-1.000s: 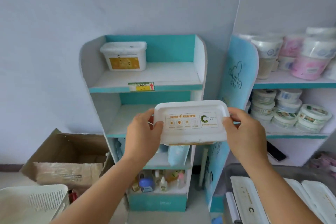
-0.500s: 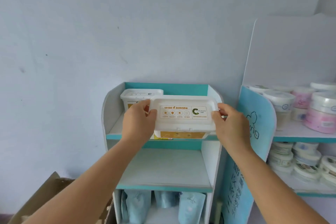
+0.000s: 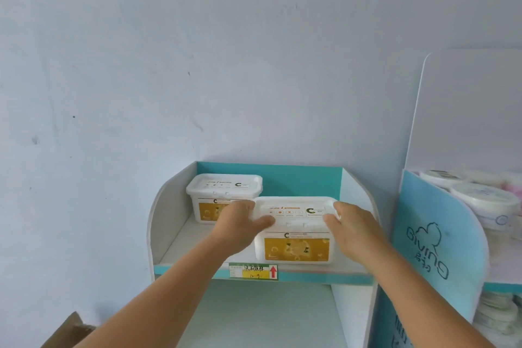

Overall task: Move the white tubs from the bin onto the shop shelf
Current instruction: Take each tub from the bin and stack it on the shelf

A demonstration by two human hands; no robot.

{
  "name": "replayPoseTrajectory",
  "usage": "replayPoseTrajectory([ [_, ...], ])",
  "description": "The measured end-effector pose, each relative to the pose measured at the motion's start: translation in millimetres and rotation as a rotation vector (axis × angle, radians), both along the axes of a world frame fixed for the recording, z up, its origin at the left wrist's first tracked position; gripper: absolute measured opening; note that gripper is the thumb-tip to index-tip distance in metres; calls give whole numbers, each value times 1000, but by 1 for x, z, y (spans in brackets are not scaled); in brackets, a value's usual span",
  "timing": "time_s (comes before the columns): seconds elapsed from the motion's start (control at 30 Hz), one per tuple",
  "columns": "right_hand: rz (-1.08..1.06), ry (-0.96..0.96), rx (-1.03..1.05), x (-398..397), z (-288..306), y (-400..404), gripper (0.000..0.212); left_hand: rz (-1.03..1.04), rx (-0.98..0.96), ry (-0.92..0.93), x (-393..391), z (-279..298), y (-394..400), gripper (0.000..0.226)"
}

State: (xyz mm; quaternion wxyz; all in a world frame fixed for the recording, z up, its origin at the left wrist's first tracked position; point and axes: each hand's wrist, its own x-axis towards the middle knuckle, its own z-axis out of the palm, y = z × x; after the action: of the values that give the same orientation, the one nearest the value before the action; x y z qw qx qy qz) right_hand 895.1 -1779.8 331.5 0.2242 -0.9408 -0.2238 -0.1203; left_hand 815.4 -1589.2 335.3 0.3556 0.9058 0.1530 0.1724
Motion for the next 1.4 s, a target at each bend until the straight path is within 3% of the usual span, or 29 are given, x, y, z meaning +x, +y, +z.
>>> replayPoseTrajectory([
  [0.07,33,-57,-91,0,-3,0,30,-35,86,75,0,-5,-1,47],
  [0.1,46,-116,-121,-1,-4,0,31,-23,170,86,1,-6,-2,50],
  [0.27,69,-276,-138,-2,-8,4,23,-21,605,-3,5,-10,-9,32],
  [0.67,-18,-210,-142,46,4,24,11,-1,690,5,82,-9,0,17],
  [1.03,-28,-159,-86,82,4,36,20,50,688,41,113,-5,2,13],
  [1.13,-26,-126,-100,79,3,36,16,29,683,41,107,-7,-1,17],
  [1.2,5,-80,-97,74,0,34,15,0,702,49,99,-11,-4,34],
  [1.3,78,-67,-157,59,-6,28,54,-23,746,71,79,-16,-13,67],
  [1.4,100,-84,-158,33,-10,17,71,-46,749,55,54,-16,-26,74],
])
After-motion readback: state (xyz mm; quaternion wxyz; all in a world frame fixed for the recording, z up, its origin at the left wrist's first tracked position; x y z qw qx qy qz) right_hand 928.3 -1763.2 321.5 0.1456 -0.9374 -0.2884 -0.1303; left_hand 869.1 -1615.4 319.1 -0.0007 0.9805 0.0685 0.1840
